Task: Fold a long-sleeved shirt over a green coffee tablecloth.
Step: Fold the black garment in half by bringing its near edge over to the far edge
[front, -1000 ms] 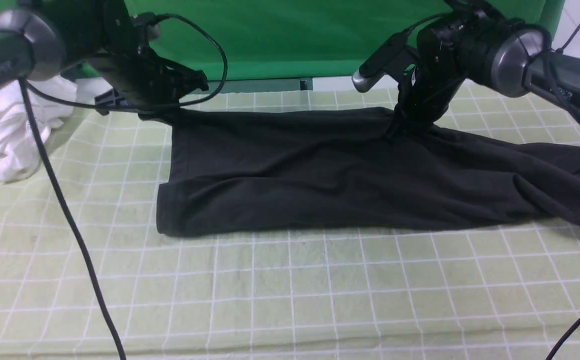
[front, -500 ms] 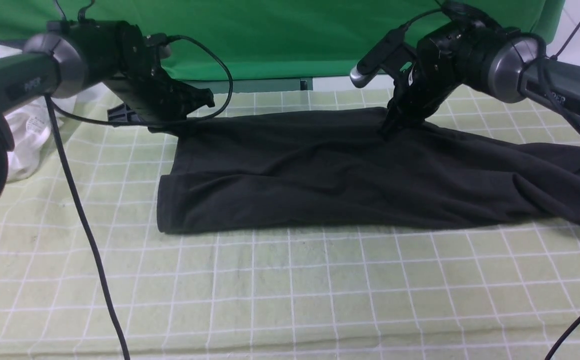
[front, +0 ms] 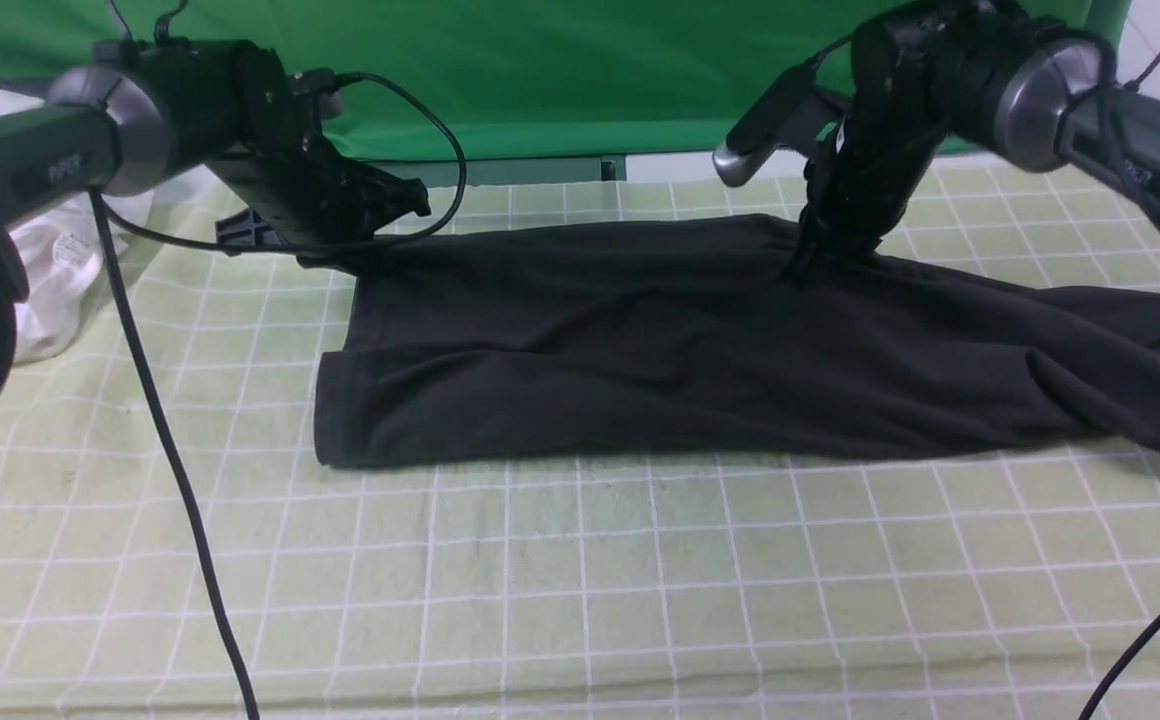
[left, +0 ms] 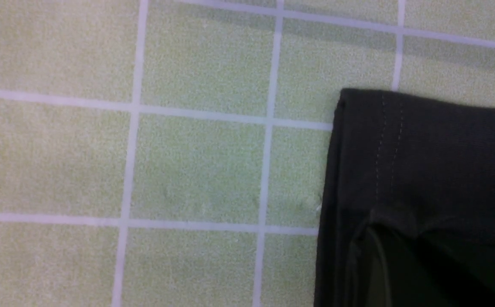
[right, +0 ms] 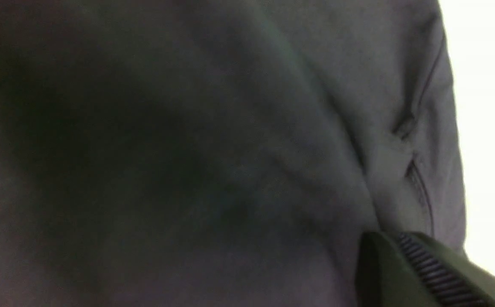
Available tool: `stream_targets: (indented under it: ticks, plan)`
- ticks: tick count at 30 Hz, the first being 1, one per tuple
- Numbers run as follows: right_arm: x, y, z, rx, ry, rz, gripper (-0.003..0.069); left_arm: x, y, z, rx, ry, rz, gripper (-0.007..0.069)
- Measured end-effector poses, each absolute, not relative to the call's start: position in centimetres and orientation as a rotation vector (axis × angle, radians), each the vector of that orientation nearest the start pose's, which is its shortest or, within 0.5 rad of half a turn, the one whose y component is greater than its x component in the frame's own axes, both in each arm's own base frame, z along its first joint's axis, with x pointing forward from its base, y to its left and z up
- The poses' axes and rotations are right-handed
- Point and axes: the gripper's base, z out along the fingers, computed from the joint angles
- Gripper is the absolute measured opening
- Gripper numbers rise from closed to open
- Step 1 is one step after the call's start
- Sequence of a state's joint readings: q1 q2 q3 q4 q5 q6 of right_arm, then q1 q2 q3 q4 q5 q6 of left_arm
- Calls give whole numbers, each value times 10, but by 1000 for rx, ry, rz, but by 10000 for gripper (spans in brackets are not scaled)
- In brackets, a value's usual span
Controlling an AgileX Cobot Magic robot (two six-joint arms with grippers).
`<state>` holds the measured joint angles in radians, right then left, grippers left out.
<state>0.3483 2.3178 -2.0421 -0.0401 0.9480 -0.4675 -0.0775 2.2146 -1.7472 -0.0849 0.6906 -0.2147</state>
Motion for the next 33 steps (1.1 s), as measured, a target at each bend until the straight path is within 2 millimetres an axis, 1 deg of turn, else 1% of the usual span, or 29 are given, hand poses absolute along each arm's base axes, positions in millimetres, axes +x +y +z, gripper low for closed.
stream_targets:
  ticks: [1, 2, 4, 9, 12, 15, 16, 17, 19, 20, 21, 23, 25, 28, 31, 33]
  plan:
    - [480, 171, 199, -1089, 2474, -62, 129, 483, -42, 173, -245, 2639, -190, 19]
    - [480, 171, 199, -1084, 2475, -43, 148, 483, -42, 173, -235, 2640, -188, 19]
    - [480, 170, 199, -1091, 2477, -44, 168, 483, -42, 173, -234, 2640, -188, 19]
    - [484, 173, 186, -1099, 2471, -32, 209, 483, -43, 173, -226, 2641, -186, 19]
    - [487, 174, 178, -1098, 2465, -33, 278, 482, -43, 173, -215, 2654, -185, 19]
    - [488, 174, 176, -1097, 2463, -34, 291, 482, -43, 173, -216, 2659, -189, 19]
    - [488, 174, 176, -1097, 2462, -34, 282, 482, -43, 173, -217, 2659, -192, 19]
    - [488, 174, 175, -1098, 2461, -34, 251, 482, -43, 173, -218, 2659, -194, 19]
    - [489, 174, 173, -1098, 2462, -33, 164, 482, -43, 173, -219, 2659, -195, 19]
    - [489, 175, 173, -1098, 2463, -32, 98, 482, -43, 173, -219, 2658, -195, 19]
    - [489, 175, 173, -1097, 2464, -30, 56, 482, -43, 173, -221, 2658, -198, 19]
    - [489, 175, 173, -1097, 2464, -30, 15, 482, -44, 173, -229, 2658, -210, 19]
    - [489, 175, 173, -1097, 2463, -30, 5, 482, -45, 173, -246, 2658, -236, 19]
    - [491, 175, 179, -1092, 2448, -34, 4, 481, -46, 175, -253, 2654, -248, 19]
    - [497, 177, 199, -1063, 2396, -39, 3, 483, -46, 186, -255, 2624, -260, 19]
    - [499, 178, 206, -1047, 2370, -42, 3, 486, -46, 192, -252, 2604, -262, 19]
